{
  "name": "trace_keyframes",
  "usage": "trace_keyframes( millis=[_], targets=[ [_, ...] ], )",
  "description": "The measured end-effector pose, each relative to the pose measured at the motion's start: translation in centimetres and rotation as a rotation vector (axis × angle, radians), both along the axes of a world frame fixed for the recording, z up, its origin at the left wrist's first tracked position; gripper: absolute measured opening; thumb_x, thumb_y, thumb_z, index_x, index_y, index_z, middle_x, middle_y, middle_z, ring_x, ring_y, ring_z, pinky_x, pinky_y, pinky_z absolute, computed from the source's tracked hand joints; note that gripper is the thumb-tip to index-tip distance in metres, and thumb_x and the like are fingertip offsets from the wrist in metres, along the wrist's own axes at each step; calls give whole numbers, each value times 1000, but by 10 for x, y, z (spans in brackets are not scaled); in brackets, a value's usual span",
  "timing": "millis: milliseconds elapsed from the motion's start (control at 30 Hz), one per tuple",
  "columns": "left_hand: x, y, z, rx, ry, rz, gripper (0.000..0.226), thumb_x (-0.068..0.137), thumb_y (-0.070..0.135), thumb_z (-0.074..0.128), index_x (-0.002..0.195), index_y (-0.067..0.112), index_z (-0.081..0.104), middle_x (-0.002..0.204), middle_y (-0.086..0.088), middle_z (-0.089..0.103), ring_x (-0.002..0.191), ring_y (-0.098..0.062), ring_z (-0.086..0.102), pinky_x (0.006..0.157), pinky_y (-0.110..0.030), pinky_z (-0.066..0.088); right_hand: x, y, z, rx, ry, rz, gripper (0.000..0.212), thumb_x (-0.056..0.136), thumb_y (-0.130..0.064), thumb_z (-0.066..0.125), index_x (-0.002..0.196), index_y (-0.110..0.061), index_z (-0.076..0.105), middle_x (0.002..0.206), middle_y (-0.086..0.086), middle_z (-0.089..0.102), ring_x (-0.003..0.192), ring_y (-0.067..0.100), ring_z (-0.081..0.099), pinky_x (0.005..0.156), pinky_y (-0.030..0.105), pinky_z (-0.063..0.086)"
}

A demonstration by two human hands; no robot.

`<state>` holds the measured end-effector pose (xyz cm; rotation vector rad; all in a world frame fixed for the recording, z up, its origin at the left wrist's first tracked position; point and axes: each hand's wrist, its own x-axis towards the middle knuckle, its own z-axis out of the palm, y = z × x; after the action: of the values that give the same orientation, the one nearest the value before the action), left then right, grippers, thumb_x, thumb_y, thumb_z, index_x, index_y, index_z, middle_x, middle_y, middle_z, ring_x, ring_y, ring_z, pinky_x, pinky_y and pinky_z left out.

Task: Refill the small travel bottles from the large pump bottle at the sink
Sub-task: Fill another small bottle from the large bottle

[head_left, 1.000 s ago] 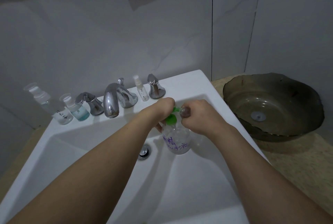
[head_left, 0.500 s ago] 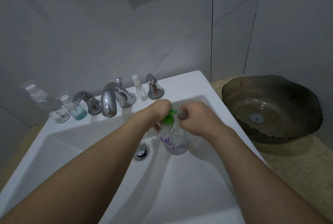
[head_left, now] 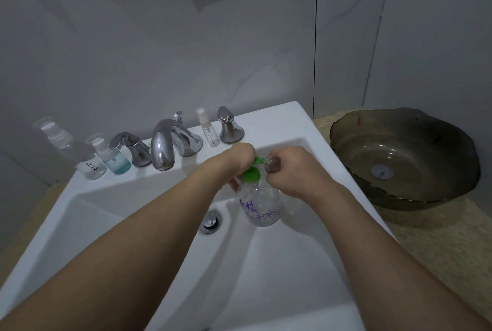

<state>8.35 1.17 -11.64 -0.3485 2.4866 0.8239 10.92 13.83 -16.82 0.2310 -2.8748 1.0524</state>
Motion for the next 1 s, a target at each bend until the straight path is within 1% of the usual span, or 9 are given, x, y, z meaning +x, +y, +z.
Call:
trace_keyframes(
  millis=[100, 167, 233, 333, 400, 533, 600, 900, 1000],
  targets=[
    [-1, 3, -4, -46, 31, -27, 30, 94, 2, 30, 93, -3, 60, 107, -24, 67, 86, -42, 68, 46, -34, 44, -2, -1, -3, 37, 2, 0, 4, 74, -16, 59, 73, -15, 62, 74, 1, 61, 74, 26, 58, 57, 26, 39],
    [-4, 5, -9, -16, 28, -16, 34, 92, -3, 31, 103, -12, 61, 106, -31, 66, 87, -48, 68, 61, -48, 57, -3, -1, -4, 51, -3, -5, 3, 74, -16, 59, 75, -18, 62, 77, 0, 60, 77, 25, 58, 60, 25, 36],
    [-5, 5, -10, 14, 7, -12, 35, 89, -5, 31, 105, -14, 61, 104, -35, 64, 84, -49, 67, 73, -55, 58, -2, 0, -4, 45, -13, -1, 12, 74, -14, 60, 69, -25, 56, 73, -5, 54, 77, 23, 56, 61, 23, 34],
    [-1, 2, -6, 7, 13, -37, 32, 91, 3, 31, 99, -8, 61, 103, -26, 68, 75, -38, 66, 53, -38, 50, -1, -1, -1, 37, -29, 10, 17, 75, -13, 60, 68, -28, 55, 71, -9, 53, 76, 20, 55, 62, 23, 35],
    [0, -2, -5, 37, 12, -14, 28, 94, 15, 30, 85, 4, 55, 98, -18, 67, 68, -31, 59, 51, -28, 37, -1, -1, -1, 33, -34, 11, 11, 76, -14, 61, 73, -25, 59, 78, -4, 59, 79, 21, 58, 64, 24, 40],
    [0, -8, -1, 53, -40, 6, 39, 89, 40, 32, 85, 11, 59, 99, -11, 70, 87, -33, 66, 89, -40, 44, -1, -1, -1, 11, -40, 5, 16, 77, -15, 61, 67, -25, 53, 71, -9, 54, 74, 19, 55, 58, 22, 35],
    [-3, -10, -1, 39, -63, -8, 45, 86, 44, 33, 91, 10, 62, 102, -12, 70, 91, -34, 68, 97, -46, 40, 0, 0, 0, 6, -42, 2, 23, 77, -14, 60, 60, -24, 48, 65, -9, 49, 69, 18, 51, 50, 22, 30],
    [-2, -3, -3, -14, -18, -29, 37, 89, 33, 29, 92, 9, 57, 103, -15, 70, 88, -36, 70, 97, -45, 42, 1, -1, 1, 8, -23, -8, 27, 76, -14, 60, 56, -24, 45, 60, -9, 47, 62, 16, 47, 48, 21, 25],
    [-2, -2, -5, -29, 31, -55, 35, 94, 13, 29, 108, -1, 58, 109, -22, 68, 92, -42, 69, 77, -40, 51, 1, -2, 0, 9, -29, -8, 19, 76, -14, 60, 61, -22, 51, 63, -9, 49, 67, 19, 52, 50, 22, 30]
  ],
)
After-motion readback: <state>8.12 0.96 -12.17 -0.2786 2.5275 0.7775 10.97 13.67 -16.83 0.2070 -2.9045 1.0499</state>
